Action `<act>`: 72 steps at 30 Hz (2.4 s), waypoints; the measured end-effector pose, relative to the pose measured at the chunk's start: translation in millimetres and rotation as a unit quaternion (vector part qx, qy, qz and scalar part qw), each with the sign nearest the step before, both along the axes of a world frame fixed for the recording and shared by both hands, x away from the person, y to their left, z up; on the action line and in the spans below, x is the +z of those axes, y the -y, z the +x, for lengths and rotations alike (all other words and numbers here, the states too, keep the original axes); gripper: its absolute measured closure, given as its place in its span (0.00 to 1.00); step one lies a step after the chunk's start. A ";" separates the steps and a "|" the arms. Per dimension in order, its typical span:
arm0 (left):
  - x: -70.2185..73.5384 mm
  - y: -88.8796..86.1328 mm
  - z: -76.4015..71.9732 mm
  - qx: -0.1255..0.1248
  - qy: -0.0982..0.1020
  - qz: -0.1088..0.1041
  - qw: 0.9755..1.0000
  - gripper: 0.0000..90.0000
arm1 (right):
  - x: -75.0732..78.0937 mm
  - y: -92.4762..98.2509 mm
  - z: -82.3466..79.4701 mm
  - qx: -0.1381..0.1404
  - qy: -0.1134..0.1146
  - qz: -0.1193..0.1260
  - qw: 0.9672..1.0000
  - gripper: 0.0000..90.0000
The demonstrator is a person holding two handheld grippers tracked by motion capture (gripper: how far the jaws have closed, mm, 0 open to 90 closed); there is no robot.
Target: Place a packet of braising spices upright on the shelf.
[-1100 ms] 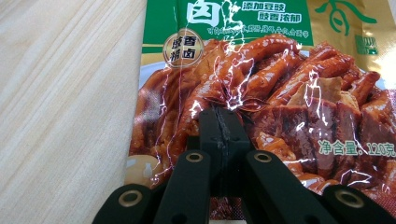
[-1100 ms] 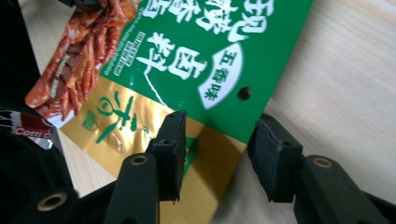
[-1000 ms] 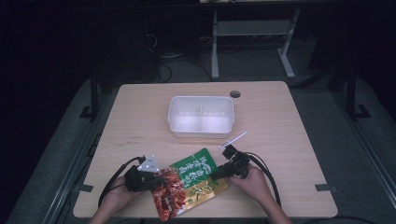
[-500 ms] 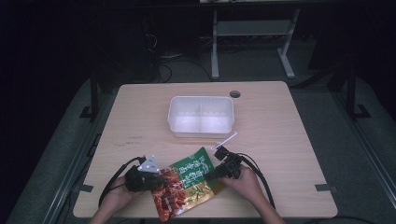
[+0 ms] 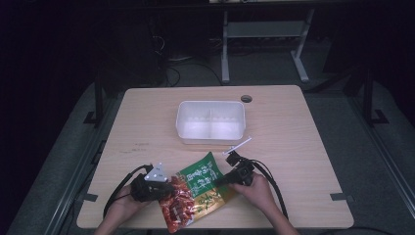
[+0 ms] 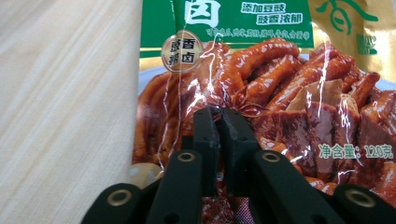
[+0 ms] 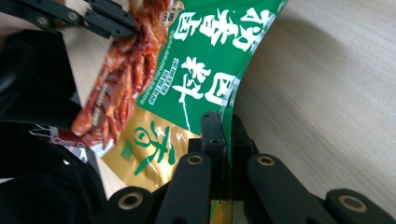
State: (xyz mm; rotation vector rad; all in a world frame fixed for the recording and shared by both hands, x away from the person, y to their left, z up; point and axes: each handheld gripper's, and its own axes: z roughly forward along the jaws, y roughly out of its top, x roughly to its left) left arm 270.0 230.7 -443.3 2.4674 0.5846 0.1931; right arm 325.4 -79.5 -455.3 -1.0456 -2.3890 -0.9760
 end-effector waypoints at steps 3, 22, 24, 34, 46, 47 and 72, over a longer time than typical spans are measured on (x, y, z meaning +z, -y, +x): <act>6.8 -5.5 -0.8 0.007 0.010 -0.028 1.000 0.90 | 6.2 3.2 0.0 -0.002 -0.001 0.012 1.000 0.99; 21.3 -29.5 4.2 0.082 0.052 -0.097 0.990 0.39 | 64.9 8.8 -9.2 0.018 0.040 0.042 0.998 1.00; 21.7 -31.4 5.0 0.087 0.052 -0.100 0.990 0.37 | 75.1 7.9 -10.9 0.024 0.049 0.042 0.998 1.00; 20.0 -33.9 7.0 0.094 0.048 -0.100 0.989 0.34 | 112.0 4.7 -16.5 0.041 0.083 0.038 0.995 1.00; 19.0 -35.7 8.0 0.098 0.047 -0.103 0.989 0.33 | 147.4 6.6 -18.0 0.049 0.104 0.037 0.993 1.00; 18.9 -35.7 8.1 0.098 0.046 -0.102 0.989 0.33 | 150.8 6.7 -17.8 0.051 0.109 0.034 0.992 1.00; 16.3 -35.0 9.4 0.099 0.043 -0.090 0.990 0.30 | 205.4 14.1 3.7 0.040 0.137 -0.003 0.990 1.00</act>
